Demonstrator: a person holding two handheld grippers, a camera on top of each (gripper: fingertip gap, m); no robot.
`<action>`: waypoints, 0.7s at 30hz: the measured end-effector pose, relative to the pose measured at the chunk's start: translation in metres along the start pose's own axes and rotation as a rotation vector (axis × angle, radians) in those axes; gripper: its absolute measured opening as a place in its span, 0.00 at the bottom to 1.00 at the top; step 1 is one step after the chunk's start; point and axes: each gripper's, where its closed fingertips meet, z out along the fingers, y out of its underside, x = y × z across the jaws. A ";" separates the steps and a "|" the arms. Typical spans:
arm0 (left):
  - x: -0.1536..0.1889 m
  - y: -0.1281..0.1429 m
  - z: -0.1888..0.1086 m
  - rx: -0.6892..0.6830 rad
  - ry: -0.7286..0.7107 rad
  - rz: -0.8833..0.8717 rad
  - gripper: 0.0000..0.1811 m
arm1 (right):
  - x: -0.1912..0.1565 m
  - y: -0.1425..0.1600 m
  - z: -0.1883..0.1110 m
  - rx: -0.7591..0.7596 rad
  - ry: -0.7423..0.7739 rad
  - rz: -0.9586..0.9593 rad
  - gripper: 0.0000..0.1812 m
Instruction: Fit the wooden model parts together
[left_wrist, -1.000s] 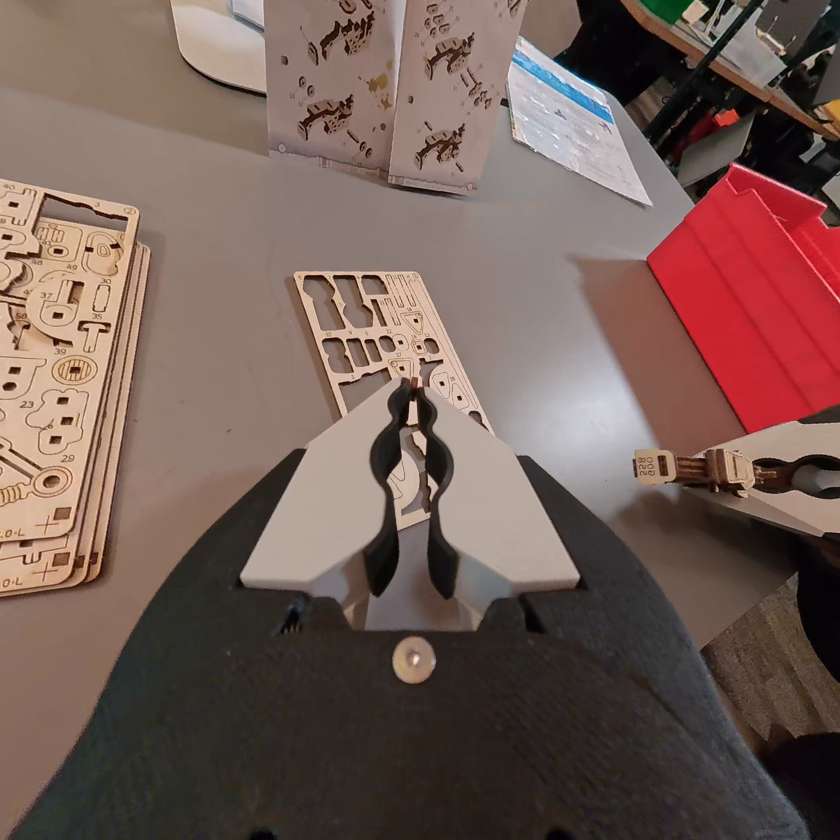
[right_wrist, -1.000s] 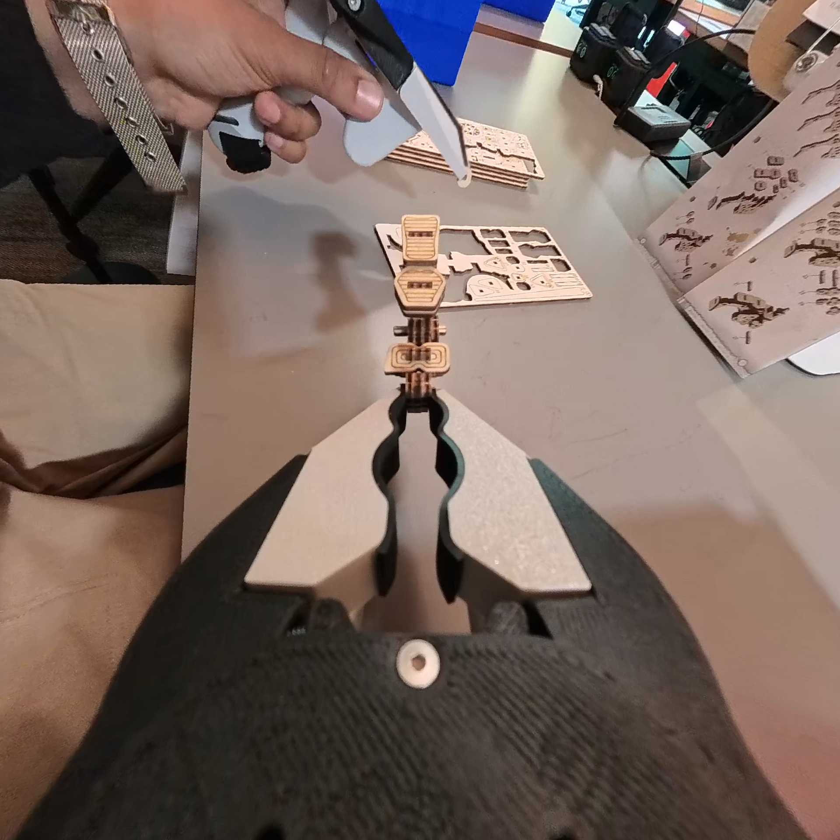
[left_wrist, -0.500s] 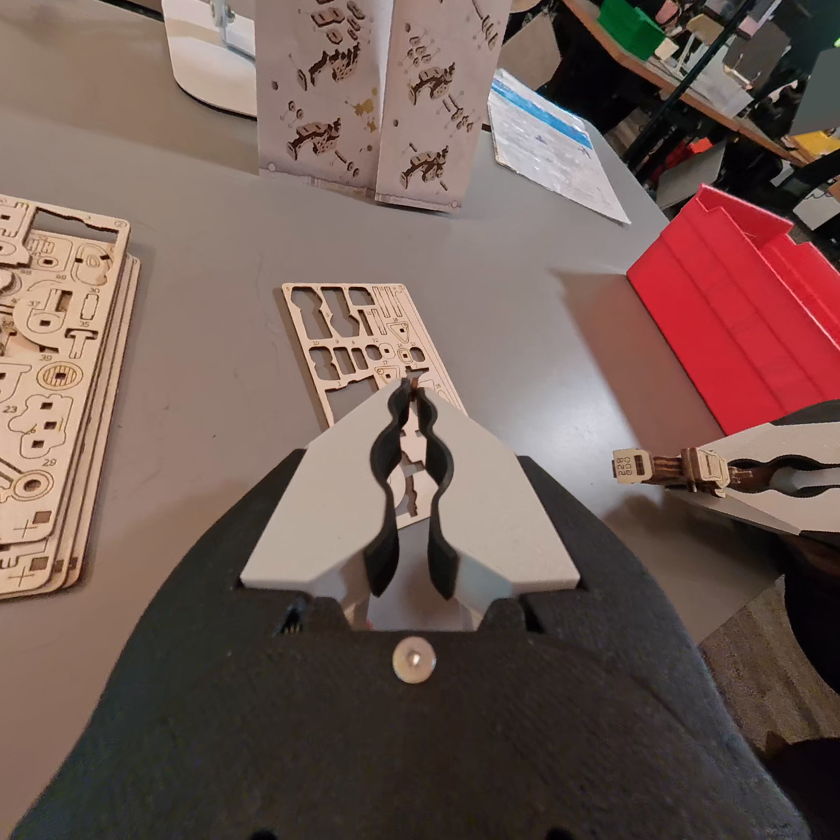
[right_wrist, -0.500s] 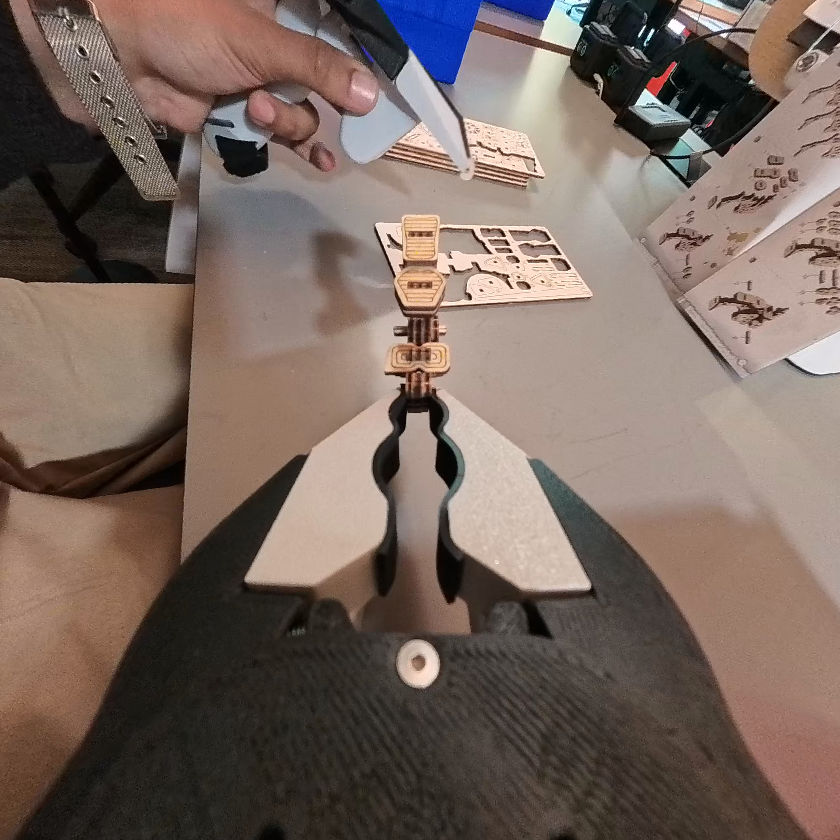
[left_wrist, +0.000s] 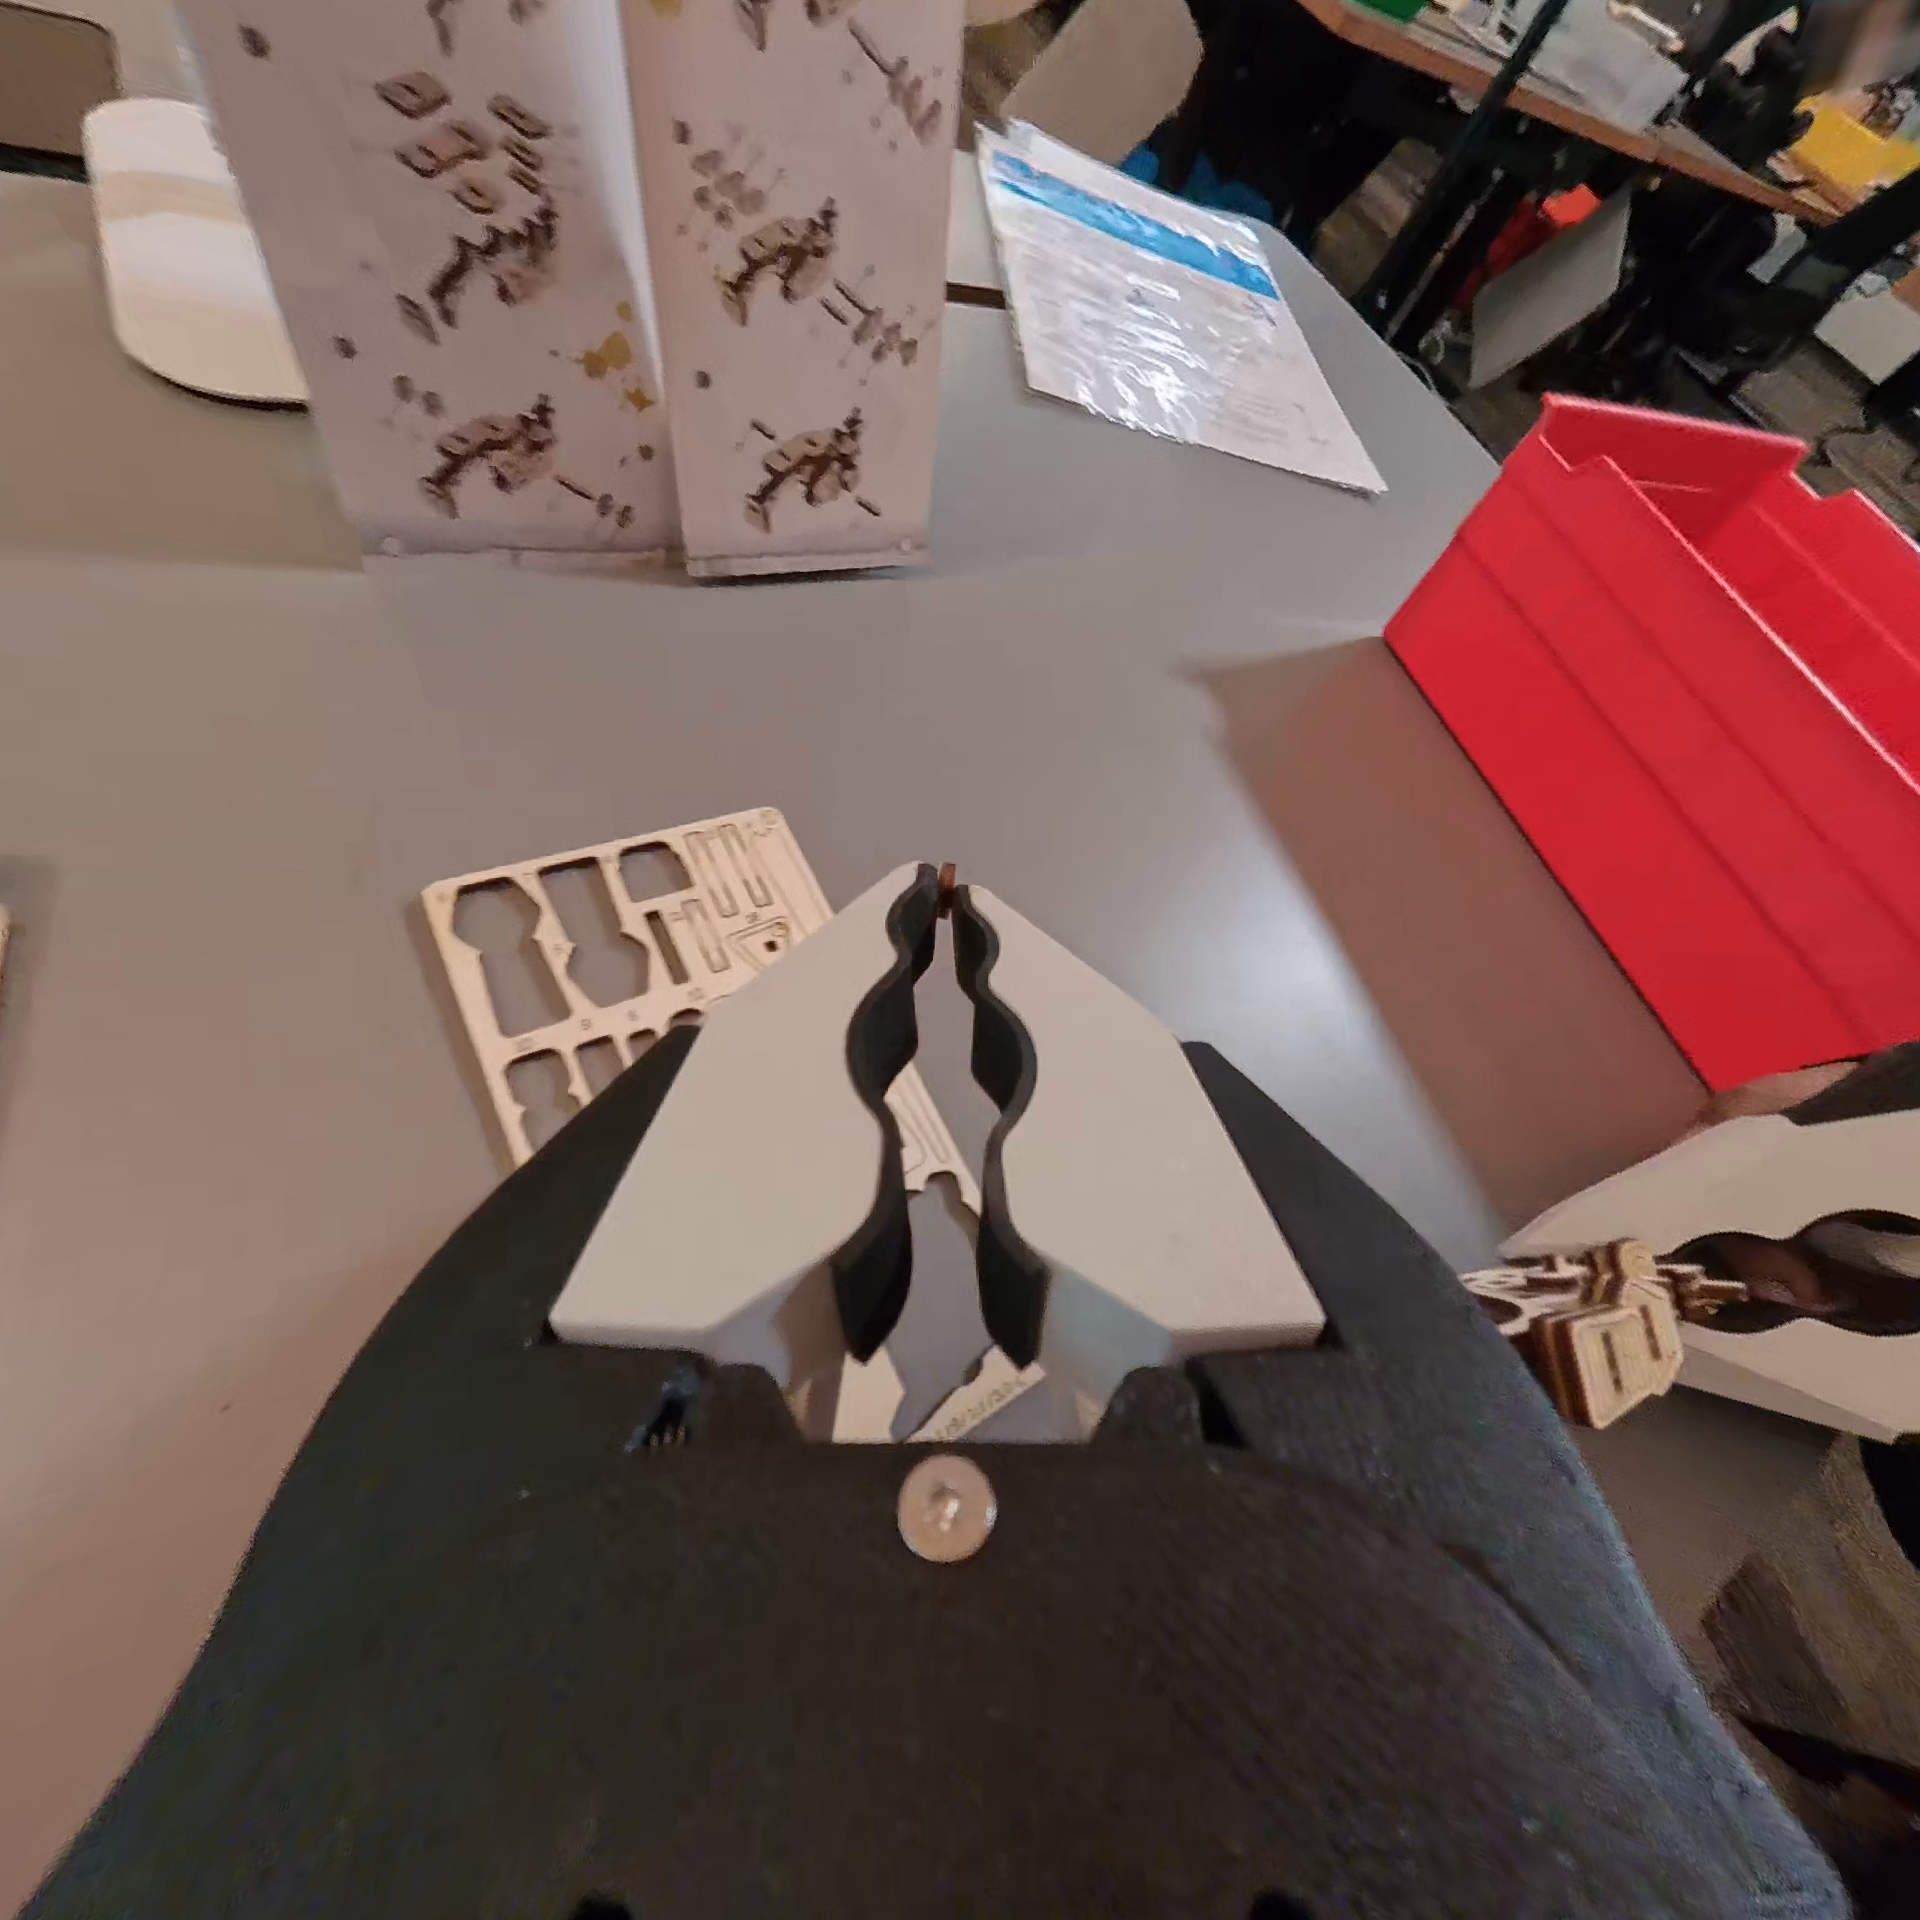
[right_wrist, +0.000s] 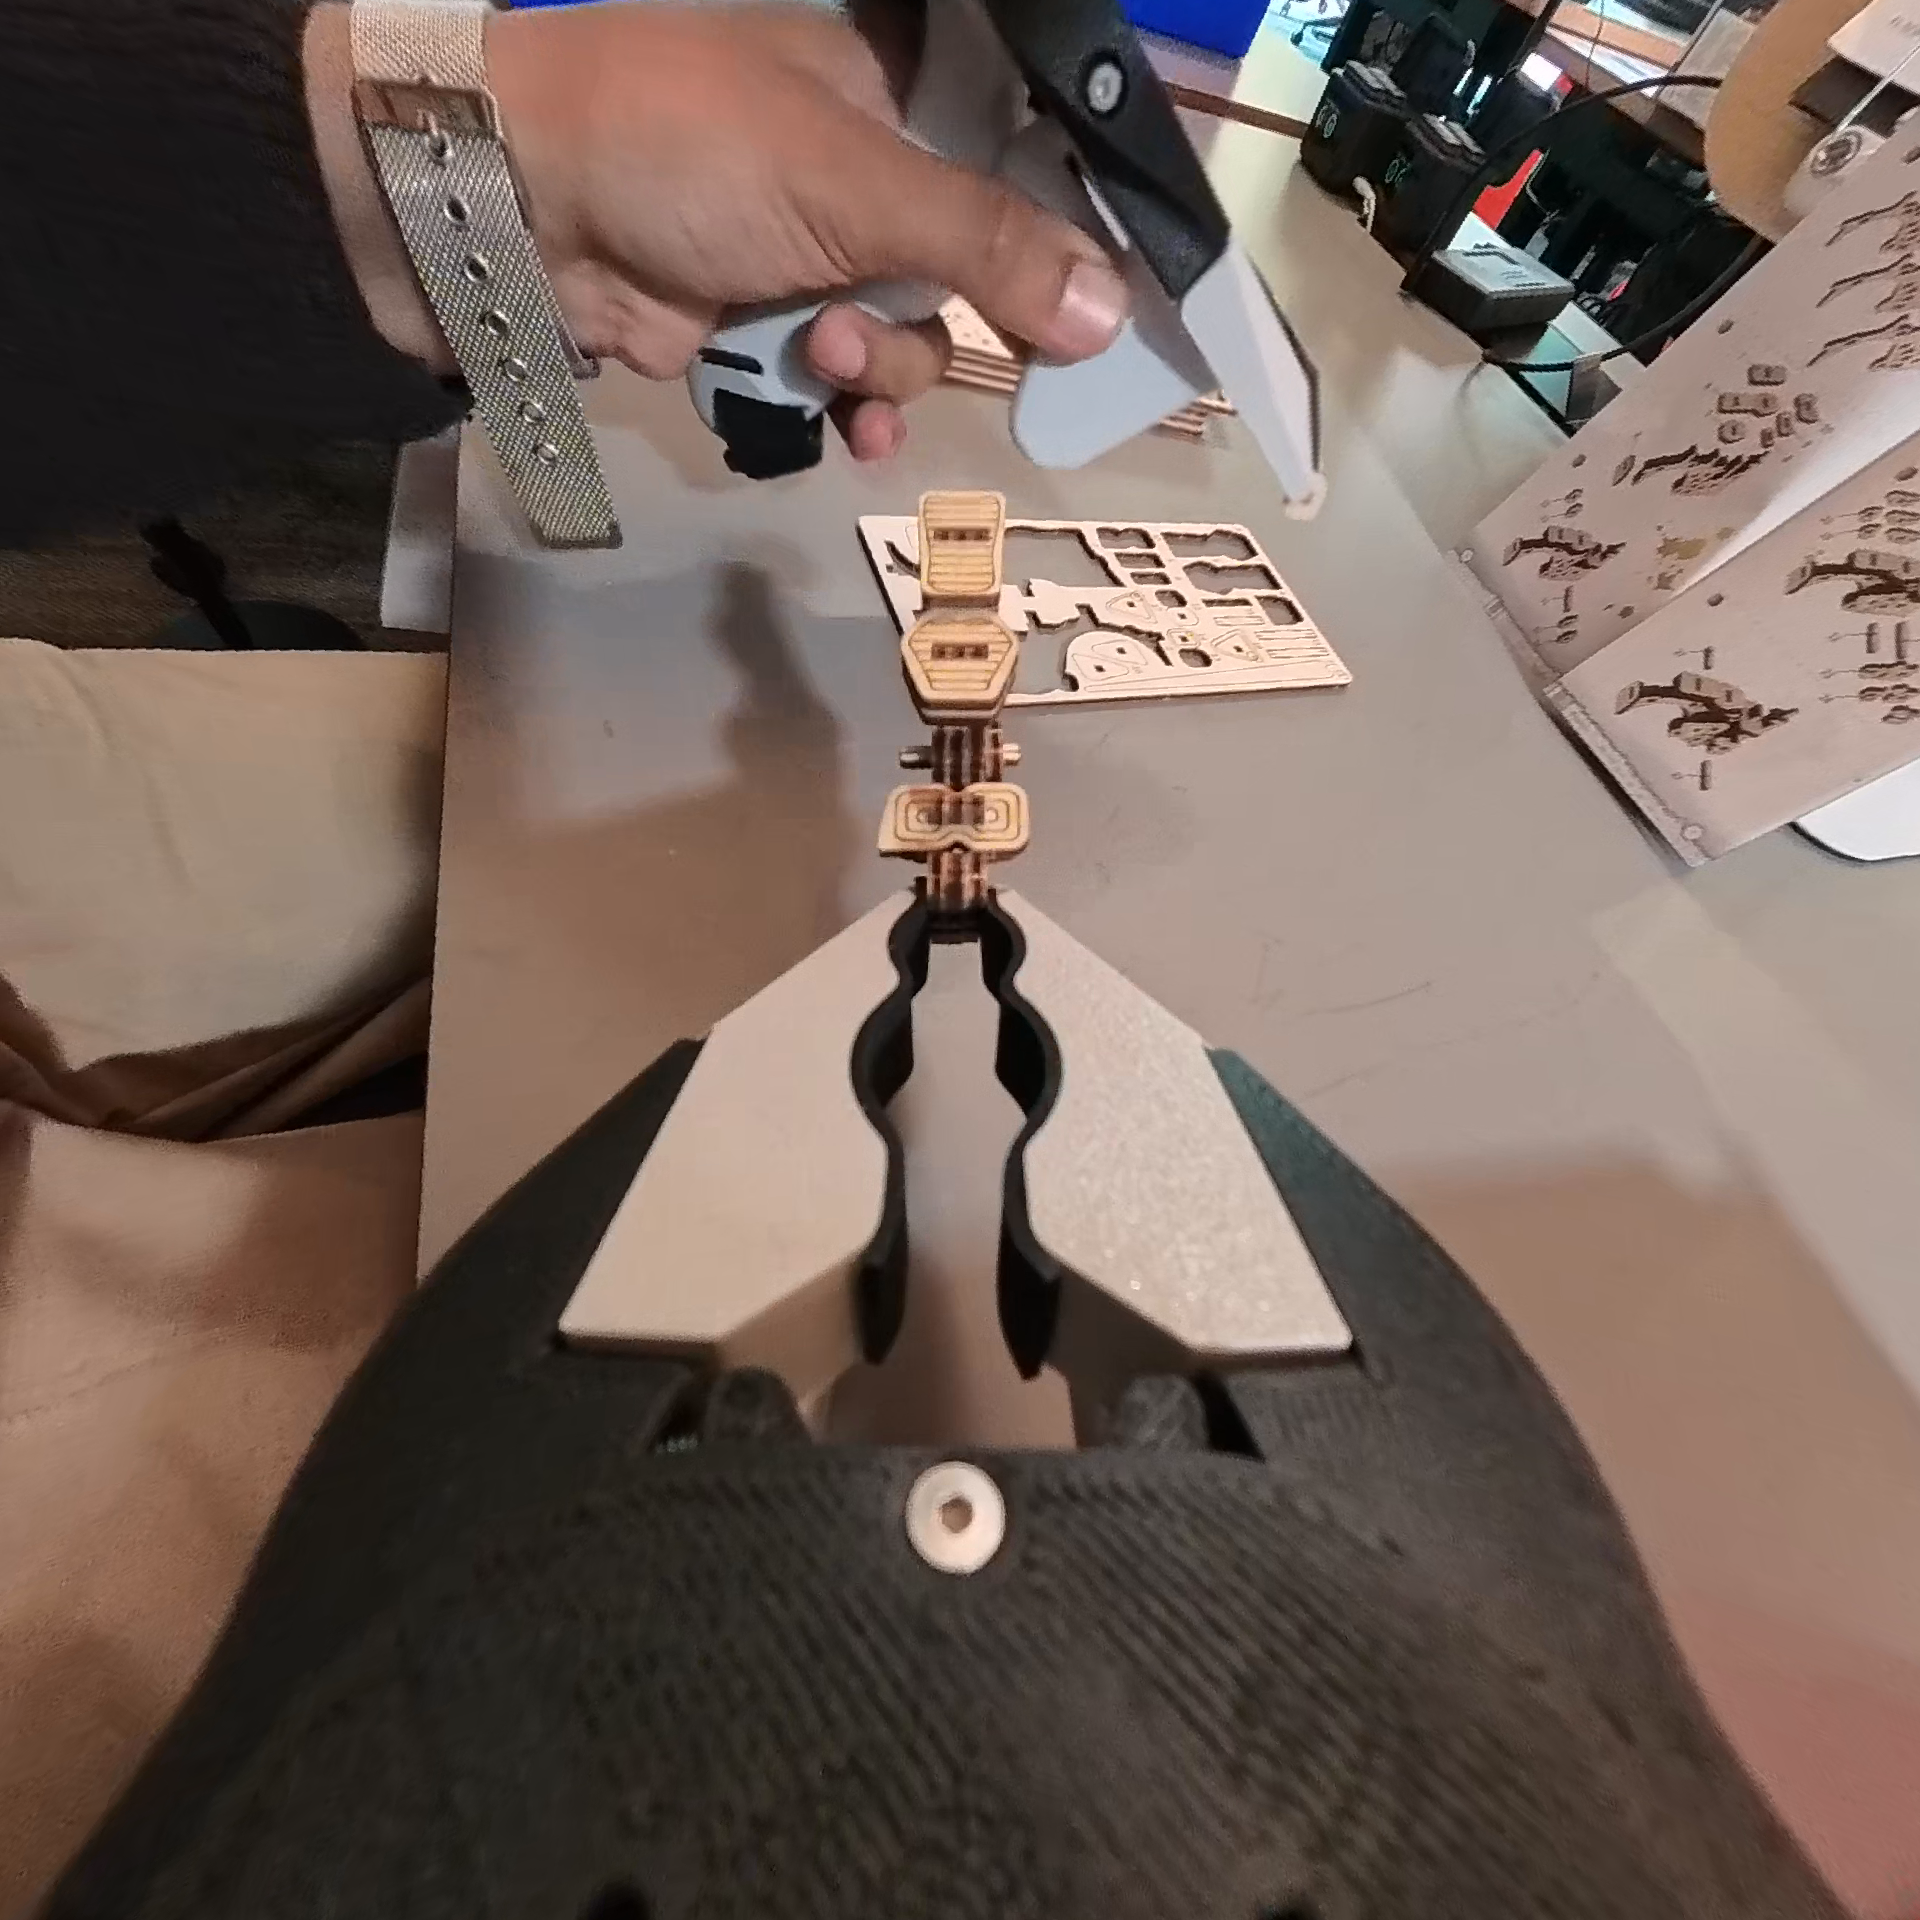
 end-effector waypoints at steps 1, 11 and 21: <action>0.004 0.003 0.002 -0.021 0.012 0.005 0.01 | 0.000 0.000 0.000 0.001 -0.002 0.002 0.04; -0.014 0.045 -0.026 -0.179 -0.120 0.043 0.01 | -0.002 -0.002 -0.002 0.008 0.003 -0.017 0.04; -0.007 0.034 -0.042 -0.083 -0.076 0.009 0.01 | -0.004 -0.002 -0.002 0.014 -0.049 0.042 0.04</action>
